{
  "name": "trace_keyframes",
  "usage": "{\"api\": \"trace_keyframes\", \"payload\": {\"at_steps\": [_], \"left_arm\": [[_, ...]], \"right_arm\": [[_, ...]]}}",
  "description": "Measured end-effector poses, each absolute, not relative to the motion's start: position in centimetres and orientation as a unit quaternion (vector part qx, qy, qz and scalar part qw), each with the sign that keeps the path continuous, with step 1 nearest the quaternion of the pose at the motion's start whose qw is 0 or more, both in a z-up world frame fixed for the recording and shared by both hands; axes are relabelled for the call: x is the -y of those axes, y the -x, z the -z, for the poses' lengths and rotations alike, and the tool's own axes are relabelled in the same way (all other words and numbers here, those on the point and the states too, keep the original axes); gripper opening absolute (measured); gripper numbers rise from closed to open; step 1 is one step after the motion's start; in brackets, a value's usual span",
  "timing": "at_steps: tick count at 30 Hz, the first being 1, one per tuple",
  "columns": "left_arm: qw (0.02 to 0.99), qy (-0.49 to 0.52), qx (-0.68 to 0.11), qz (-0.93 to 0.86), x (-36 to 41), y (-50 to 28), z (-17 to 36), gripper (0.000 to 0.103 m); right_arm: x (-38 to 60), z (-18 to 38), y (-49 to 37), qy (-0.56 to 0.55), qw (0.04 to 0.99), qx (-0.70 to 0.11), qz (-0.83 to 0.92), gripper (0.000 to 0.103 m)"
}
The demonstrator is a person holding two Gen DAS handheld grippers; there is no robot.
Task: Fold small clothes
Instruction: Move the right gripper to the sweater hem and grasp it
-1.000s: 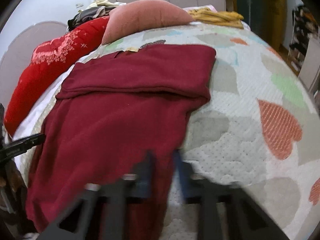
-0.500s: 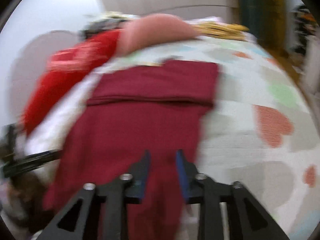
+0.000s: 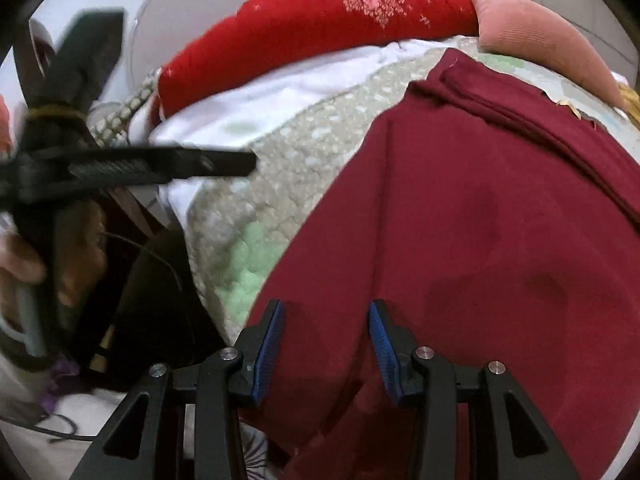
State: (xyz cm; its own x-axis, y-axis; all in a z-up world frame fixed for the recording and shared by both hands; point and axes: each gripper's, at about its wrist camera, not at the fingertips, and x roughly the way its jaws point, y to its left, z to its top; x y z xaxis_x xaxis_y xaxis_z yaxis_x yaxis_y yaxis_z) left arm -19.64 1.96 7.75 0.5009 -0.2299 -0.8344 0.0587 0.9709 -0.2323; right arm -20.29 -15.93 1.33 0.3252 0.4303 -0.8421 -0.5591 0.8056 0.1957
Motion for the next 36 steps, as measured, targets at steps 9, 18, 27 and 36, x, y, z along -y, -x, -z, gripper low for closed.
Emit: {"api": "trace_keyframes", "payload": {"at_steps": [9,18,27,36], "left_arm": [[0.857,0.131,-0.491,0.082,-3.7,19.6,-8.1,0.047],[0.838,0.097,-0.524,0.118,-1.1,21.6,-6.1,0.049],[0.824,0.096,-0.537,0.151,1.5,23.7,-5.2,0.049],[0.826,0.070,-0.542,0.138,3.1,23.5,-3.8,0.049]], "right_arm": [[11.4,-0.9,21.5,-0.060,0.738,-0.491,-0.459,0.045],[19.5,-2.4,24.1,-0.061,0.762,-0.502,-0.404,0.046],[35.3,-3.0,28.0,-0.079,0.820,-0.528,-0.207,0.055],[39.6,0.8,31.4,-0.113,0.803,-0.564,-0.154,0.055]]}}
